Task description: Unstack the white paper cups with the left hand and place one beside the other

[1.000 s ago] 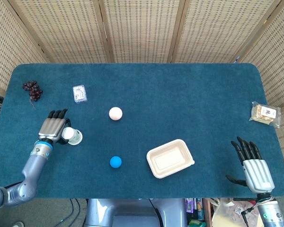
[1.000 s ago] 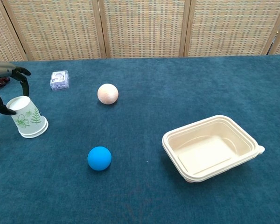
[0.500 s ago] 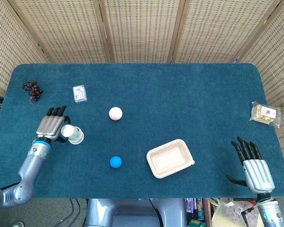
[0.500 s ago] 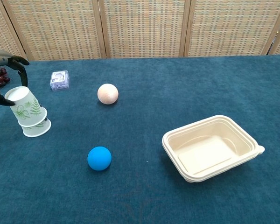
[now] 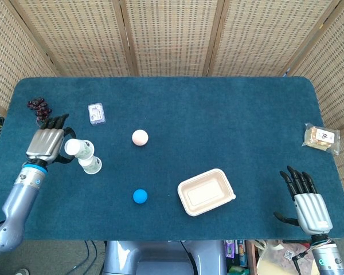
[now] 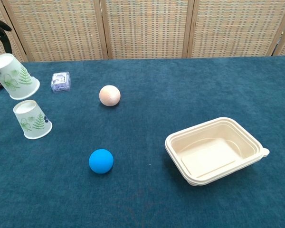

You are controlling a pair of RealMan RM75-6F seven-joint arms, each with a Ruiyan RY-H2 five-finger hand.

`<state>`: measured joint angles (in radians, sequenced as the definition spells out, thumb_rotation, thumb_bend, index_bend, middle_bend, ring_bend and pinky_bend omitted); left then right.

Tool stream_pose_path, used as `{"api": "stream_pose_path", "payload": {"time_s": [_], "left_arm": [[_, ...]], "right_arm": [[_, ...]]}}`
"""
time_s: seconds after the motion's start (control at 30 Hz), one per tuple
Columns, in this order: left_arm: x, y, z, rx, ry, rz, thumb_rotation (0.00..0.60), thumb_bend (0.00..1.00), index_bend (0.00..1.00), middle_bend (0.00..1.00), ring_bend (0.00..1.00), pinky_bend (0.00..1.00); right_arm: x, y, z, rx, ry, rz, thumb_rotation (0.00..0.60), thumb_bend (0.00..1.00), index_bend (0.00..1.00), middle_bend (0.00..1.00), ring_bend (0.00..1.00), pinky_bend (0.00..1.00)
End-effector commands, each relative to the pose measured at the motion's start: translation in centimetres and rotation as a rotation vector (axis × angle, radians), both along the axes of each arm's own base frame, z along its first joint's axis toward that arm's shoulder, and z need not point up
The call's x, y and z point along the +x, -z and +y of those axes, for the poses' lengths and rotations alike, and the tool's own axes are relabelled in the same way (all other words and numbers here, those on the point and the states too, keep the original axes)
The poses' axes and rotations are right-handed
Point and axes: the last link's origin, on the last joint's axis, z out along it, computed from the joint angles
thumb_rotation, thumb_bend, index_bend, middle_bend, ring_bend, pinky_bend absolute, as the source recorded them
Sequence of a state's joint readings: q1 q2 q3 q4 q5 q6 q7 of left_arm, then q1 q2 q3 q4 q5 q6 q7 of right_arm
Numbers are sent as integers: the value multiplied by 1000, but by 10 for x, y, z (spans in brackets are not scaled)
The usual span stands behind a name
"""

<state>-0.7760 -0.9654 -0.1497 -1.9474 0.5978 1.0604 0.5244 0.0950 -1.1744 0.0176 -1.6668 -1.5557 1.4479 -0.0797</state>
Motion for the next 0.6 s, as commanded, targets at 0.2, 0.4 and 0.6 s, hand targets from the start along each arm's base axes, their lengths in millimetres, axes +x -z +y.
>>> {"api": "stream_pose_path", "payload": {"time_s": [0.2, 0.4, 0.6], "left_arm": [[-11, -45, -3, 11, -51, 1, 600, 246, 404, 0, 0, 0], [-38, -46, -3, -16, -108, 37, 600, 246, 404, 0, 0, 0], [-68, -29, -1, -45, -155, 35, 600, 246, 404, 0, 0, 0]], "right_arm": [[0, 1, 0, 2, 1, 7, 600, 88, 0, 0, 0, 0], [1, 2, 0, 5, -1, 11, 600, 88, 0, 0, 0, 0], [1, 2, 0, 4, 3, 13, 600, 88, 0, 0, 0, 0]]}}
